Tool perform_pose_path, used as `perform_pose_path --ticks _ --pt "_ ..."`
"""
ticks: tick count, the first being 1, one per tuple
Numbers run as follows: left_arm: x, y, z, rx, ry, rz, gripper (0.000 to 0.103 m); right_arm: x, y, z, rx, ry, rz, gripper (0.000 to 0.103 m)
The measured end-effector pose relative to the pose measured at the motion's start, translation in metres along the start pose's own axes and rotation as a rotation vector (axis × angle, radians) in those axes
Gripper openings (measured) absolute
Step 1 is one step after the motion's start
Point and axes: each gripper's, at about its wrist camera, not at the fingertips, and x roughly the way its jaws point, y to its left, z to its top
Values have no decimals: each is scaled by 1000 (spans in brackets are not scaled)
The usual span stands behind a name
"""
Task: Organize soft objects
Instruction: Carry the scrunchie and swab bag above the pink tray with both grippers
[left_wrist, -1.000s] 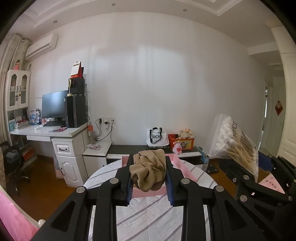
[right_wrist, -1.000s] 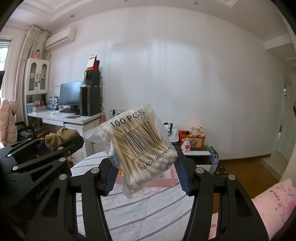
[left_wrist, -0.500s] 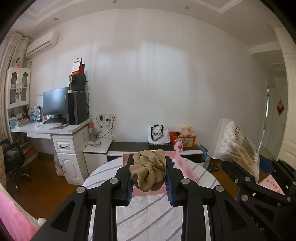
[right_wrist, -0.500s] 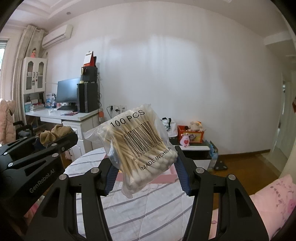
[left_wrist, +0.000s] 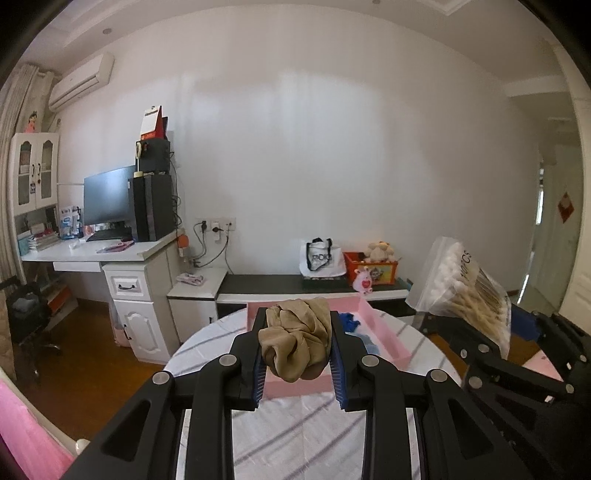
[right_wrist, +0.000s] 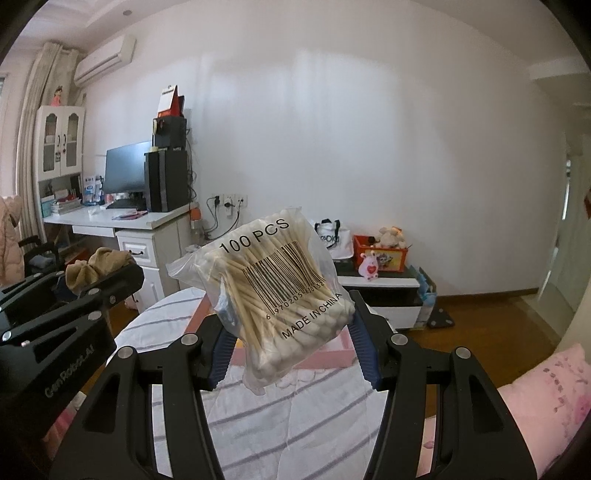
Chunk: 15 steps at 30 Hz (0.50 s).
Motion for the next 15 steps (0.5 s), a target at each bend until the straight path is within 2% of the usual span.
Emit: perform_pose_path --ticks 9,15 --pt "85 -7 47 13 49 -19 26 71 -6 29 15 61 -16 53" --pt "151 -5 89 10 87 28 26 125 -9 40 29 137 -31 53"
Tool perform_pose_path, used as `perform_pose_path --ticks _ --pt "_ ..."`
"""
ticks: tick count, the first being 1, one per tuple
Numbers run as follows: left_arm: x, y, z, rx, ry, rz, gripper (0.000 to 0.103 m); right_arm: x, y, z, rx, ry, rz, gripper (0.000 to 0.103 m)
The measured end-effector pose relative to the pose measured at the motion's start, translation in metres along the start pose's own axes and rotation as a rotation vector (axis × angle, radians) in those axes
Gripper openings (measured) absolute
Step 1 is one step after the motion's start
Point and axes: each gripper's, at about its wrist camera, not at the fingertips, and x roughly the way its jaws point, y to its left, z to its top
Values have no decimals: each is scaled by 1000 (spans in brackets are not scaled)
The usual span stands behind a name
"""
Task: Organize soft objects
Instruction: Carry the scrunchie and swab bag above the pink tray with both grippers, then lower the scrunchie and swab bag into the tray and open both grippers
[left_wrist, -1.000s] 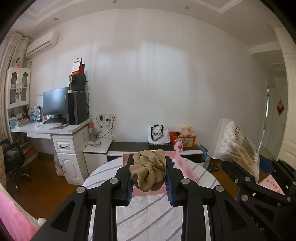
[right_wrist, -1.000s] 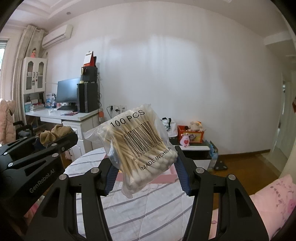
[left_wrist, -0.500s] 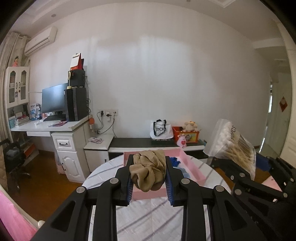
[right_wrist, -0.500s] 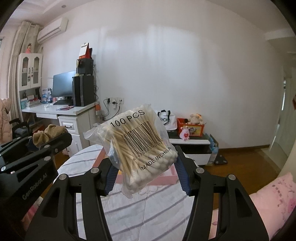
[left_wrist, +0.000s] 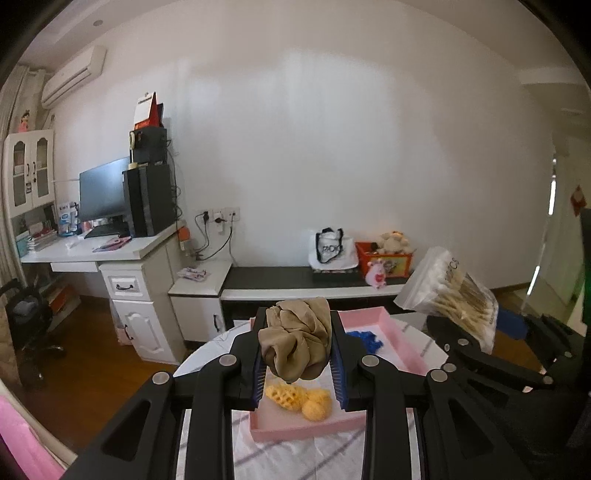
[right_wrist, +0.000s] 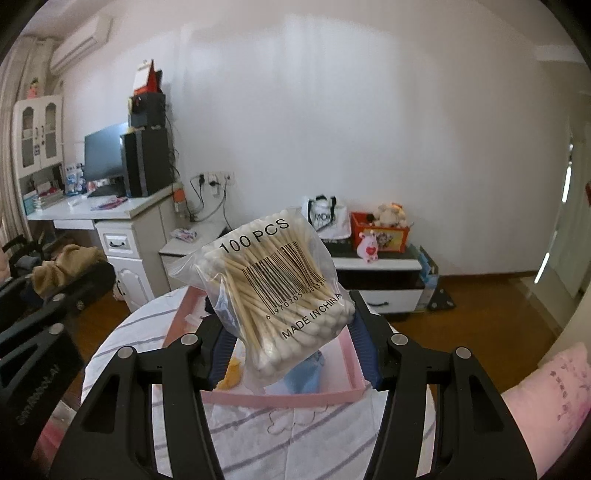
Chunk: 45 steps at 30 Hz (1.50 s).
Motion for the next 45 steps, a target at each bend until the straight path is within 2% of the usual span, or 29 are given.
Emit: perform_pose_path --ticks 8,12,16,20,25,28,32,33,34,35,42,45 --pt "105 -8 68 -6 127 -32 26 86 1 17 -14 159 -24 53" --pt "169 5 100 -27 210 -59 26 134 2 9 -27 265 -36 53" --pt "241 12 120 -24 298 -35 26 177 4 -7 -35 366 -31 53" --pt "309 9 130 -20 393 -35 26 202 7 -25 -38 434 -14 53" --pt "384 6 136 -29 473 -34 26 220 14 -38 -78 485 7 53" --pt "416 8 133 -42 509 -42 27 235 17 -46 -93 516 -1 53" --pt "450 12 132 -46 535 -41 27 260 17 -66 -103 609 1 53" --pt "456 12 131 -46 540 -41 27 261 15 -68 -90 591 4 57" --pt "459 12 128 -46 544 -41 27 262 13 -69 -80 592 -5 70" --pt "465 11 127 -44 548 -40 27 264 12 -69 -76 605 -16 74" --pt "497 -4 116 -16 562 -66 28 263 6 -74 -62 638 7 92" --pt "510 -8 116 -12 558 -72 28 258 3 -76 -80 635 -16 93"
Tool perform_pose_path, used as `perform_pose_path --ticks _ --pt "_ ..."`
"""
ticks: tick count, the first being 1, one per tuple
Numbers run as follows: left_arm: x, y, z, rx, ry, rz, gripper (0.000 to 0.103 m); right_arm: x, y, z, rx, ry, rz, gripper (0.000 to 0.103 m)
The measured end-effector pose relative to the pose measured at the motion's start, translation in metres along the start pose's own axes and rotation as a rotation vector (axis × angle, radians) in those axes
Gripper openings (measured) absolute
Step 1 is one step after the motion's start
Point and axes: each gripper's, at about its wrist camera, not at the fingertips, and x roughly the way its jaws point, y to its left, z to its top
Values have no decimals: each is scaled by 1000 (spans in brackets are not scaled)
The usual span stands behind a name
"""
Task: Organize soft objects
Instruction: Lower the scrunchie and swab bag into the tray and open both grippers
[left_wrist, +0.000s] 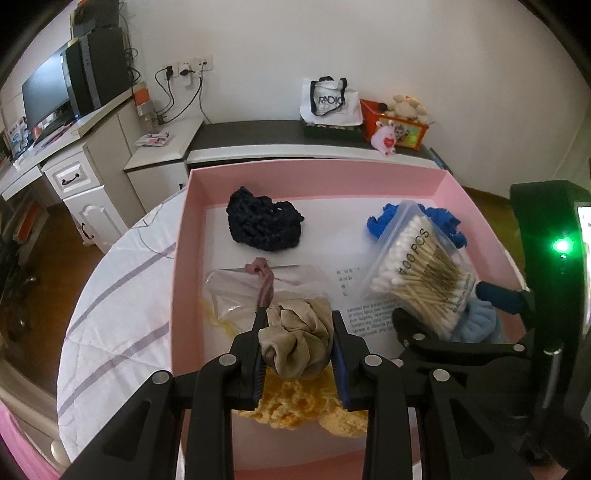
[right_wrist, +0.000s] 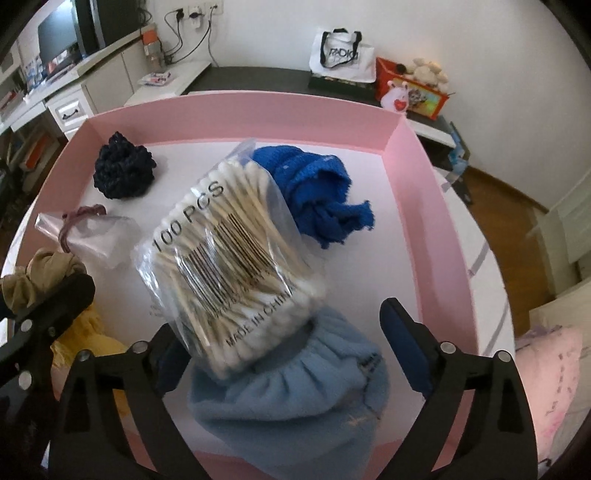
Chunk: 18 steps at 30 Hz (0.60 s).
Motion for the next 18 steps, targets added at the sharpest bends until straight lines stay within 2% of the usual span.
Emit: perform_pose_path --ticks 5,8,10,15,17,18 --pt "15 5 -8 -16 23 -53 28 -13 -9 -5 21 -18 11 93" --pt "24 16 -11 -25 18 -52 28 -27 -21 -7 65 -55 27 93" --pt "23 22 -27 -32 15 -64 28 -38 -33 -8 115 -93 46 94" --pt "25 33 -47 -41 13 -59 28 -55 -58 -11 207 -156 93 100" --pt "25 30 -54 -40 10 -60 33 -53 -63 -12 217 -151 87 100" --pt "25 29 -55 -38 13 -73 47 -51 -63 -12 218 -145 85 100"
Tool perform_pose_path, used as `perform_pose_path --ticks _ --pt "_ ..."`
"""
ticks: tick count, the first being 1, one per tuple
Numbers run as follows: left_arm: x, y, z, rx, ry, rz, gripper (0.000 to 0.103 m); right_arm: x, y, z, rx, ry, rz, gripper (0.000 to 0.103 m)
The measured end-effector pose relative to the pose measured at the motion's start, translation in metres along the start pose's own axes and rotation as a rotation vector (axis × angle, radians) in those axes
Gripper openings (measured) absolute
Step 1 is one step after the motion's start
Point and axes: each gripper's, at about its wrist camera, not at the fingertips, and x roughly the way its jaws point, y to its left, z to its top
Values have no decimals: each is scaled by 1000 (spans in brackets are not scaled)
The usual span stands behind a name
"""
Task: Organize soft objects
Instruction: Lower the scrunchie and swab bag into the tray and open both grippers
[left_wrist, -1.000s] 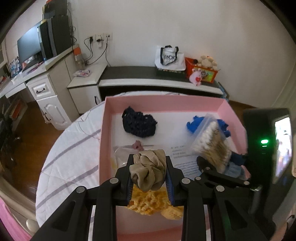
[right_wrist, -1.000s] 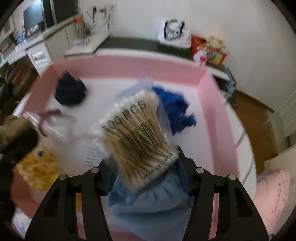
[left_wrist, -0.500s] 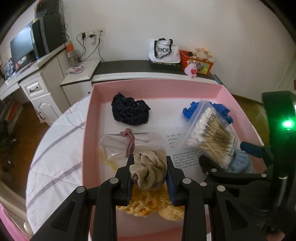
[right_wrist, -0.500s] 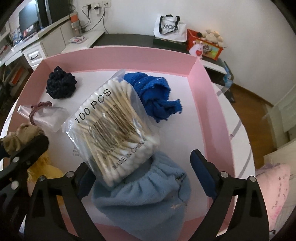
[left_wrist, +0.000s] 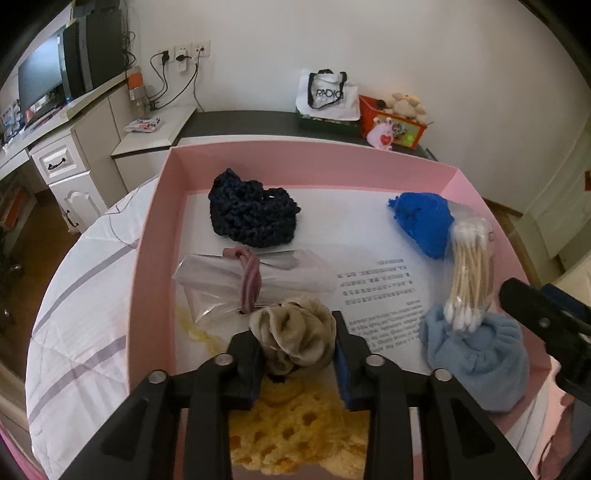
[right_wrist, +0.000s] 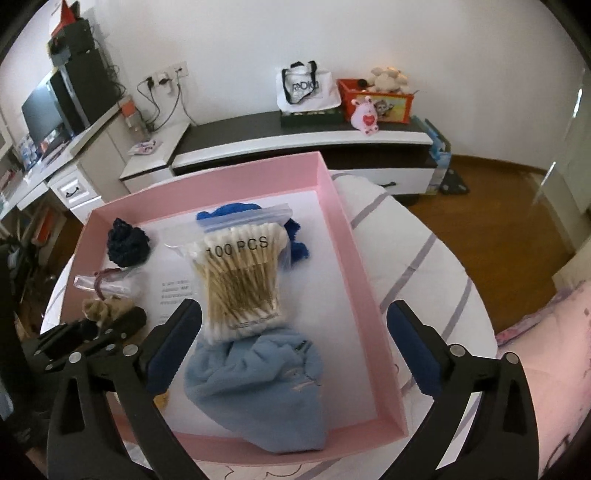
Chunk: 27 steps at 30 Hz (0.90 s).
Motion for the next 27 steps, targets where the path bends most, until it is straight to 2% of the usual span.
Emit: perform_pose_path --ticks 1,3,4,7,13,14,16,18,21,27 --pt "0 -2 -4 3 8 -20 53 3 -1 0 0 8 -1 100" --pt "-2 -7 -10 30 27 -59 72 8 -2 0 0 30 -3 100" --pt "0 -11 -11 47 35 -62 78 9 -1 0 -2 35 -3 100" --pt "-7 -21 -16 79 21 -21 79 15 0 0 -13 40 -17 100" --pt "-14 -27 -21 77 10 6 80 16 0 -2 -11 42 -16 100" --pt "-15 -29 -23 85 3 27 83 16 -1 -2 -8 43 -14 100" --pt "-24 -32 -26 88 -40 104 102 17 -2 -1 -3 44 -18 100" --pt "-34 -32 -27 83 -95 151 103 17 -3 -1 0 43 -26 100" --pt "-44 -27 -28 55 -130 143 103 15 -5 -1 7 39 -25 100" --pt "-46 -17 -34 11 -118 136 103 13 -4 -3 -1 34 -23 100"
